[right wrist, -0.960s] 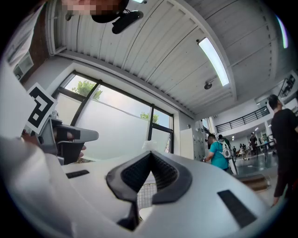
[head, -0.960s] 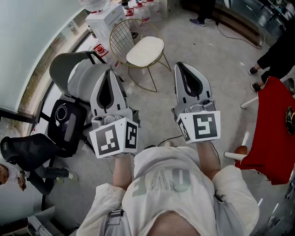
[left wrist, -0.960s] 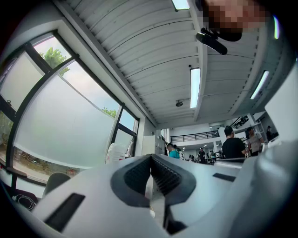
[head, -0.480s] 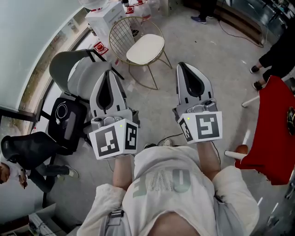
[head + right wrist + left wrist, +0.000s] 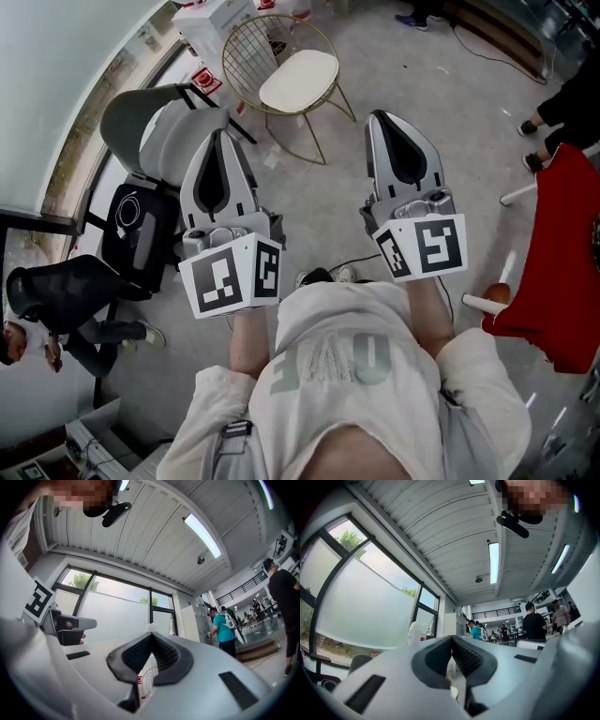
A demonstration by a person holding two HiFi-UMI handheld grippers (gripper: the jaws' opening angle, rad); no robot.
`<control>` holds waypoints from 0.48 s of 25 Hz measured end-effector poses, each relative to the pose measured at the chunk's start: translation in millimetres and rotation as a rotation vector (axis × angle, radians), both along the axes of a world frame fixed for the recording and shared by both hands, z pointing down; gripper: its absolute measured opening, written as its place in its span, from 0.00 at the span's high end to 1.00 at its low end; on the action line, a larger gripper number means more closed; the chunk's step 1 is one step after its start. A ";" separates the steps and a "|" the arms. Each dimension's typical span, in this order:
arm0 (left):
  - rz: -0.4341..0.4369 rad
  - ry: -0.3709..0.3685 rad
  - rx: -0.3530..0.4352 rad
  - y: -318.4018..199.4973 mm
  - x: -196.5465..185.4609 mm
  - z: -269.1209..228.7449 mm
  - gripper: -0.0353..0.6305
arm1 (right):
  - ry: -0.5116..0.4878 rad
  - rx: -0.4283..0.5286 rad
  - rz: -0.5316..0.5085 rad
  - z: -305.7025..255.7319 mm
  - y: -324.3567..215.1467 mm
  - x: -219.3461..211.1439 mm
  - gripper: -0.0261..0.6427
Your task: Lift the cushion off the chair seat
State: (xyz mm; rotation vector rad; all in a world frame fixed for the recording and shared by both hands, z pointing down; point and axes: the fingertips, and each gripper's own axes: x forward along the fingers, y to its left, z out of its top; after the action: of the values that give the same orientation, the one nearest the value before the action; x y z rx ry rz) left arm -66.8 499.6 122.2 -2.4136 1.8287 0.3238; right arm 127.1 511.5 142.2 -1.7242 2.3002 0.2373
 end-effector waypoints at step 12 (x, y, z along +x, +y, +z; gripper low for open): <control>-0.054 -0.009 -0.041 -32.9 -8.1 14.9 0.93 | 0.016 -0.061 -0.042 26.0 -31.1 3.1 0.94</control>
State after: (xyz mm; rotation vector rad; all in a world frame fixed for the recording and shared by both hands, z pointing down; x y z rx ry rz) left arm -75.0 466.8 137.1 -2.3828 1.9115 0.2731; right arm 130.2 480.3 168.2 -1.7062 2.3761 0.1754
